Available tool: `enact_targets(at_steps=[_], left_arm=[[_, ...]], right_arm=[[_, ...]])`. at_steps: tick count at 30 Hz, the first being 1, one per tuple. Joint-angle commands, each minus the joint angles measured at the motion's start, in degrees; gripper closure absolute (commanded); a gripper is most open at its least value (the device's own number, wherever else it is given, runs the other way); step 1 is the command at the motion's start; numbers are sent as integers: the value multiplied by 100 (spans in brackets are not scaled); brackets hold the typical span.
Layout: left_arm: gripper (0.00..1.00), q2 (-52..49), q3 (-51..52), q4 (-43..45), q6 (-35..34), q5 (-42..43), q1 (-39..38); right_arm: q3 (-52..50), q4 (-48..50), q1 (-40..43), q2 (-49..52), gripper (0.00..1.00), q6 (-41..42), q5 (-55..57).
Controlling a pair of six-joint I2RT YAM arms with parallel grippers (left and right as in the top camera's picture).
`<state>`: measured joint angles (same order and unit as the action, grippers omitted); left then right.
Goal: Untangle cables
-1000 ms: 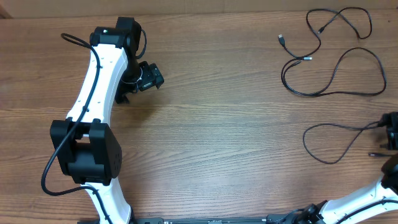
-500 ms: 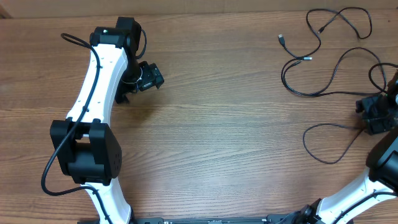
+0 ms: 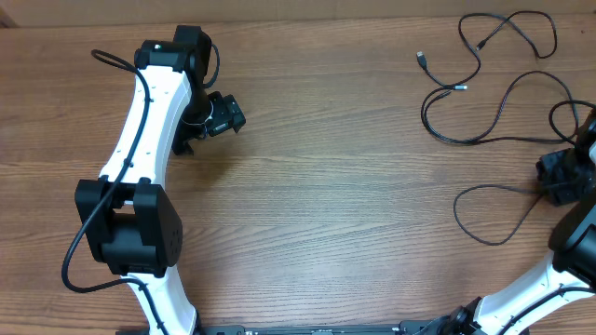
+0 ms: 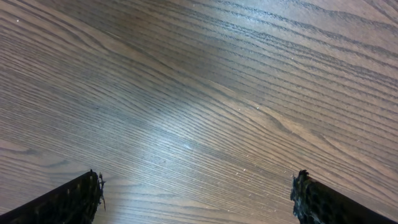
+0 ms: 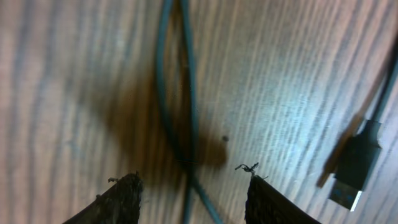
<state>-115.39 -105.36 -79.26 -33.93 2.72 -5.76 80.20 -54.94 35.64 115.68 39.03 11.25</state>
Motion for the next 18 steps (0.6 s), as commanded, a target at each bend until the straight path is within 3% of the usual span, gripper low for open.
enact_targets(at_steps=[1,7,11,18], left_arm=[[0,162,-118,7,96,-55,7],[1,162,-120,4,96,-55,7],[0,162,-118,7,96,-55,7],[0,162,-120,4,96,-55,7]], right_arm=[[-210,105,33,-37,46,20,260],[-343,205,33,-35,46,17,133],[-343,214,33,-35,66,24,68],[-343,129,48,-35,76,1069,59]])
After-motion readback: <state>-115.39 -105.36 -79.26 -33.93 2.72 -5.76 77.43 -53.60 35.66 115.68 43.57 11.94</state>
